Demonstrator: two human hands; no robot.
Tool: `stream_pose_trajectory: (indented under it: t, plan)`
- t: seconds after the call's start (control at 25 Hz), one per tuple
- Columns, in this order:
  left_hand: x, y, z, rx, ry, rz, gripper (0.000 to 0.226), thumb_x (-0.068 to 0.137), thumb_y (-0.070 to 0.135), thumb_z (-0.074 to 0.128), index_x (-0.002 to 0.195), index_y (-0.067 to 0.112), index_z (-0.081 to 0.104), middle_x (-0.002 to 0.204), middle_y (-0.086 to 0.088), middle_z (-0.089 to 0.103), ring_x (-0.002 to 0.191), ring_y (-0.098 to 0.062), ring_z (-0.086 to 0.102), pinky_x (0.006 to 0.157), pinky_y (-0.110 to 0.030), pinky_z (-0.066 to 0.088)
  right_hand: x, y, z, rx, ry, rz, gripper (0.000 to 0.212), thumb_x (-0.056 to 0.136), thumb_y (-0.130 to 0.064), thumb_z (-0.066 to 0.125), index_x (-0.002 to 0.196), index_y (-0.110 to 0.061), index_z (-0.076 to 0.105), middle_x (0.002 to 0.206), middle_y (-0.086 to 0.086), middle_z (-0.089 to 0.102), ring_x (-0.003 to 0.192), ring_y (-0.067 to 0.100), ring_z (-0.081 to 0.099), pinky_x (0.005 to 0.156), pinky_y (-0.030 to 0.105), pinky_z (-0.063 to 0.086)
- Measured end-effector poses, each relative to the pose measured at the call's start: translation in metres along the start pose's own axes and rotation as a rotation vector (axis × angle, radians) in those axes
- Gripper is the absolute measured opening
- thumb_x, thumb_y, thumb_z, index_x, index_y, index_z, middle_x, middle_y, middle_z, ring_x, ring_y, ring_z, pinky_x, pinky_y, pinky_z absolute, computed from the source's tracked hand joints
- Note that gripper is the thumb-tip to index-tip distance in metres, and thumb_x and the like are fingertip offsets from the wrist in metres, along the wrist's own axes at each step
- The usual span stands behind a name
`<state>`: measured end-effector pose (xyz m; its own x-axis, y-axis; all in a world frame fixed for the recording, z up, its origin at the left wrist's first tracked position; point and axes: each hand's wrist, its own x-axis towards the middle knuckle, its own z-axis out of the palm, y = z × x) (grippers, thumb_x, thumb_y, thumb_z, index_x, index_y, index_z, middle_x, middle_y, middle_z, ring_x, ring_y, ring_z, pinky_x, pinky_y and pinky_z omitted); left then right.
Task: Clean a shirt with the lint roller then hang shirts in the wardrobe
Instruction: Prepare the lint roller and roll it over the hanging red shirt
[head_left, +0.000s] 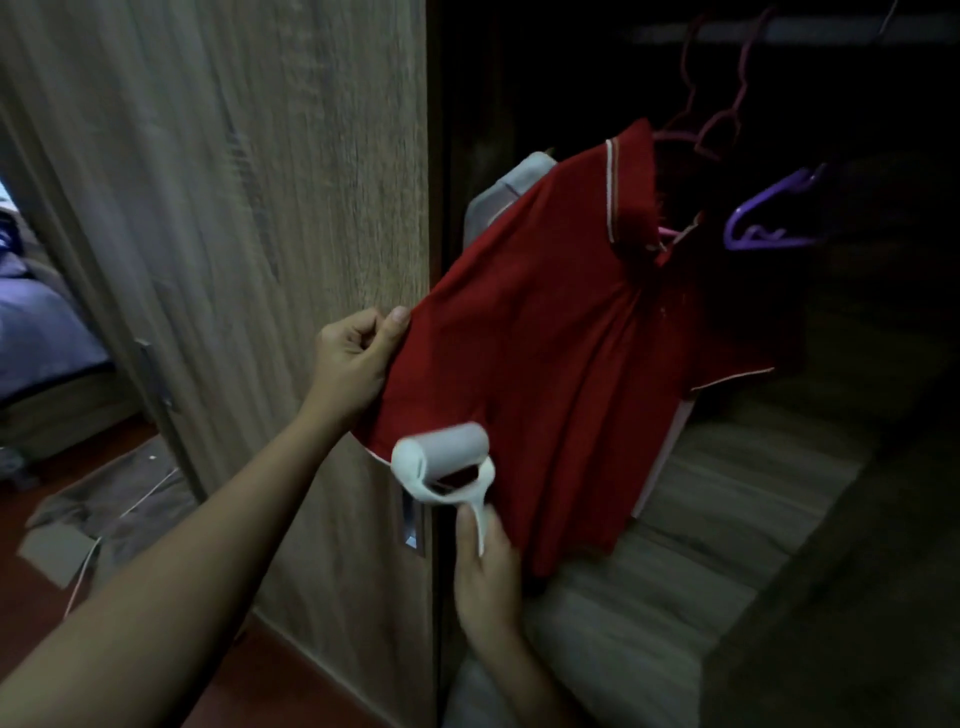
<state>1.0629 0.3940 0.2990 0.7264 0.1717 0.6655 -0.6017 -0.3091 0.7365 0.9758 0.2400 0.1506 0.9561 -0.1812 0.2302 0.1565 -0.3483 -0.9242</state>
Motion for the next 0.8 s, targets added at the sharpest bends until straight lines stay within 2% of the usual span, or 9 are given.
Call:
stream_pose_trajectory:
  t: [0.04, 0.08, 0.16, 0.24, 0.32, 0.4, 0.6, 0.68, 0.8]
  plan:
    - [0.000, 0.000, 0.000, 0.009, 0.001, 0.001, 0.045, 0.091, 0.029, 0.053, 0.053, 0.011, 0.039, 0.047, 0.011, 0.032, 0.046, 0.001, 0.027, 0.044, -0.017, 0.024, -0.001, 0.003, 0.003, 0.003, 0.010, -0.021, 0.078, 0.075, -0.081, 0.026, 0.116, -0.022, 0.056, 0.105, 0.000, 0.068, 0.098, 0.015, 0.065, 0.084, 0.035, 0.050]
    - [0.001, 0.000, 0.000, 0.019, -0.002, 0.002, 0.046, 0.092, 0.026, 0.053, 0.053, 0.006, 0.039, 0.047, 0.011, 0.032, 0.046, 0.001, 0.027, 0.044, -0.016, 0.023, 0.009, -0.010, -0.001, 0.026, 0.063, -0.036, 0.069, 0.080, -0.073, 0.030, 0.107, -0.017, 0.058, 0.093, 0.000, 0.068, 0.087, 0.014, 0.065, 0.077, 0.033, 0.049]
    - [0.001, 0.001, 0.000, 0.028, -0.005, 0.003, 0.047, 0.094, 0.020, 0.052, 0.054, -0.001, 0.040, 0.049, 0.011, 0.032, 0.046, 0.002, 0.028, 0.044, -0.015, 0.023, 0.056, -0.061, -0.022, 0.091, 0.158, -0.095, 0.038, 0.094, -0.043, 0.039, 0.090, -0.011, 0.057, 0.066, -0.005, 0.055, 0.063, 0.012, 0.053, 0.064, 0.029, 0.036]
    - [0.001, 0.001, 0.000, 0.024, -0.001, -0.006, 0.046, 0.094, 0.019, 0.053, 0.053, 0.003, 0.039, 0.048, 0.011, 0.032, 0.045, 0.002, 0.028, 0.044, -0.015, 0.023, 0.110, -0.109, -0.057, 0.106, 0.288, -0.174, 0.031, 0.098, -0.028, 0.039, 0.092, -0.004, 0.058, 0.065, -0.006, 0.050, 0.065, 0.017, 0.048, 0.061, 0.027, 0.030]
    - [0.001, 0.001, 0.000, 0.005, -0.004, -0.010, 0.044, 0.093, 0.021, 0.054, 0.053, 0.014, 0.037, 0.045, 0.014, 0.032, 0.045, 0.002, 0.028, 0.044, -0.014, 0.023, 0.148, -0.131, -0.082, 0.081, 0.386, -0.210, 0.035, 0.098, -0.029, 0.038, 0.096, -0.001, 0.058, 0.074, 0.003, 0.053, 0.070, 0.018, 0.048, 0.058, 0.024, 0.024]
    - [0.002, 0.000, 0.000, 0.004, 0.000, -0.005, 0.043, 0.092, 0.023, 0.054, 0.053, 0.015, 0.037, 0.044, 0.014, 0.034, 0.045, 0.002, 0.028, 0.045, -0.015, 0.024, 0.146, -0.107, -0.076, 0.022, 0.389, -0.190, 0.035, 0.098, -0.031, 0.040, 0.097, -0.001, 0.058, 0.077, 0.011, 0.058, 0.069, 0.024, 0.053, 0.056, 0.024, 0.023]
    - [0.002, -0.001, -0.001, 0.040, 0.018, 0.010, 0.046, 0.092, 0.022, 0.054, 0.054, 0.002, 0.041, 0.046, 0.012, 0.033, 0.045, 0.002, 0.028, 0.045, -0.015, 0.024, 0.041, 0.048, -0.022, -0.233, 0.089, 0.084, 0.048, 0.091, -0.048, 0.038, 0.112, -0.009, 0.059, 0.092, 0.019, 0.071, 0.086, 0.036, 0.067, 0.061, 0.032, 0.039]
    - [0.002, -0.001, -0.001, 0.048, 0.012, 0.016, 0.044, 0.093, 0.021, 0.054, 0.054, 0.004, 0.041, 0.045, 0.014, 0.033, 0.045, 0.002, 0.028, 0.045, -0.014, 0.024, 0.055, 0.042, -0.033, -0.245, 0.144, 0.053, 0.041, 0.093, -0.041, 0.042, 0.102, -0.006, 0.060, 0.090, 0.021, 0.070, 0.085, 0.037, 0.066, 0.062, 0.034, 0.039]
    - [0.001, 0.000, 0.000, 0.035, 0.018, -0.001, 0.046, 0.092, 0.024, 0.054, 0.053, 0.006, 0.040, 0.045, 0.013, 0.033, 0.045, 0.002, 0.028, 0.044, -0.016, 0.024, 0.127, -0.026, -0.067, -0.102, 0.270, -0.095, 0.031, 0.096, -0.030, 0.044, 0.089, -0.003, 0.058, 0.075, 0.019, 0.064, 0.066, 0.030, 0.059, 0.056, 0.030, 0.024]
